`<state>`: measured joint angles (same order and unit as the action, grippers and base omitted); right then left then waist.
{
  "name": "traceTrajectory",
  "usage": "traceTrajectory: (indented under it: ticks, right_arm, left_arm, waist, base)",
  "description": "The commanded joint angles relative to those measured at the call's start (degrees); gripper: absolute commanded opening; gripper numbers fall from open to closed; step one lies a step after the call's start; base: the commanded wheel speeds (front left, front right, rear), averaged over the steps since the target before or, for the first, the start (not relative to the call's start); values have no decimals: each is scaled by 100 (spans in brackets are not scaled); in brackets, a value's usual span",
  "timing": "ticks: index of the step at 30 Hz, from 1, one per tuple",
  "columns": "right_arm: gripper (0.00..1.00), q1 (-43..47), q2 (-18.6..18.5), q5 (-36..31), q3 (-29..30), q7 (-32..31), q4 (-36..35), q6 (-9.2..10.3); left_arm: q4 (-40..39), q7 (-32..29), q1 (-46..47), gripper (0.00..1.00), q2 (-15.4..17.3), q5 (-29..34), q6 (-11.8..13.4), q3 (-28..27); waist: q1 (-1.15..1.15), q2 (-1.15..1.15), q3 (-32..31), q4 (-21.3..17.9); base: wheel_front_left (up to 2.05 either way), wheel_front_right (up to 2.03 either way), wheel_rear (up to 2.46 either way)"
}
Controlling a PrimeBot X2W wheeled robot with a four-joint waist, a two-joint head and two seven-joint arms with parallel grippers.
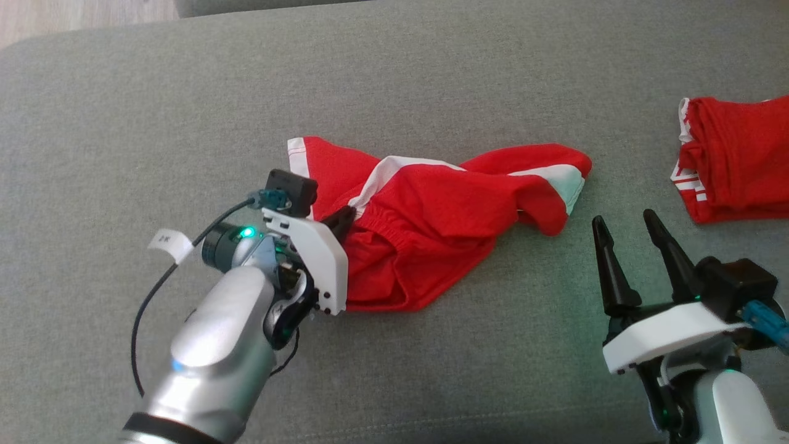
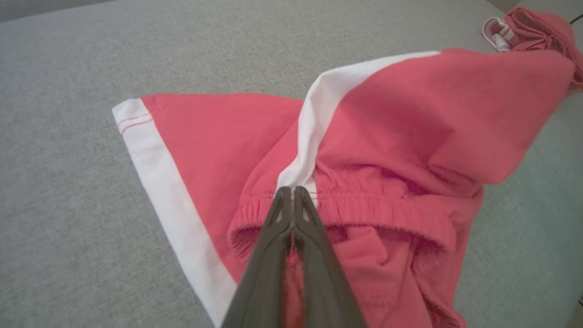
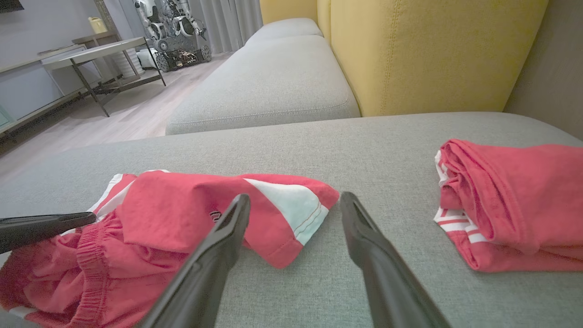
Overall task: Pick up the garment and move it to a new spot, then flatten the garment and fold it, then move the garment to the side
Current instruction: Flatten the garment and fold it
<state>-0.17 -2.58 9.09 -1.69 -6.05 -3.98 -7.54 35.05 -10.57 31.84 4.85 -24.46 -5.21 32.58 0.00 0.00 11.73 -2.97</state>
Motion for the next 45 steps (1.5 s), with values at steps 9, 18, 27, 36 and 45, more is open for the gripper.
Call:
traceTrajectory:
  ticks: [9, 18, 27, 36, 45]
  right_arm:
    - [100, -230, -30, 67, -13, 33, -156, 5]
    - [100, -225, -30, 56, 54, 21, -153, 5]
    - [100, -109, -30, 62, 101, 3, -181, 5]
    - [100, 62, -30, 51, 180, -61, -248, 5]
    - [100, 219, -30, 23, 134, -110, -291, 5]
  left_arm:
    - [-67, 291, 551, 0, 64, 13, -65, -81]
    - [-151, 682, 527, 0, 60, 13, 47, -110]
    - [-943, 1648, -28, 100, 196, 78, 633, -428]
    - [-2382, 2483, -1206, 100, 715, 310, 1584, -1131]
    - [-3203, 2495, -2520, 100, 1202, 264, 1949, -1594]
  waist:
    - [0, 0, -31, 54]
    - [0, 0, -149, 114]
    - [0, 0, -394, 208]
    - [0, 0, -746, 393]
    - [0, 0, -981, 489]
  base:
    - [0, 0, 0]
    - [0, 0, 0]
    - [0, 0, 0]
    - [0, 0, 0]
    - [0, 0, 0]
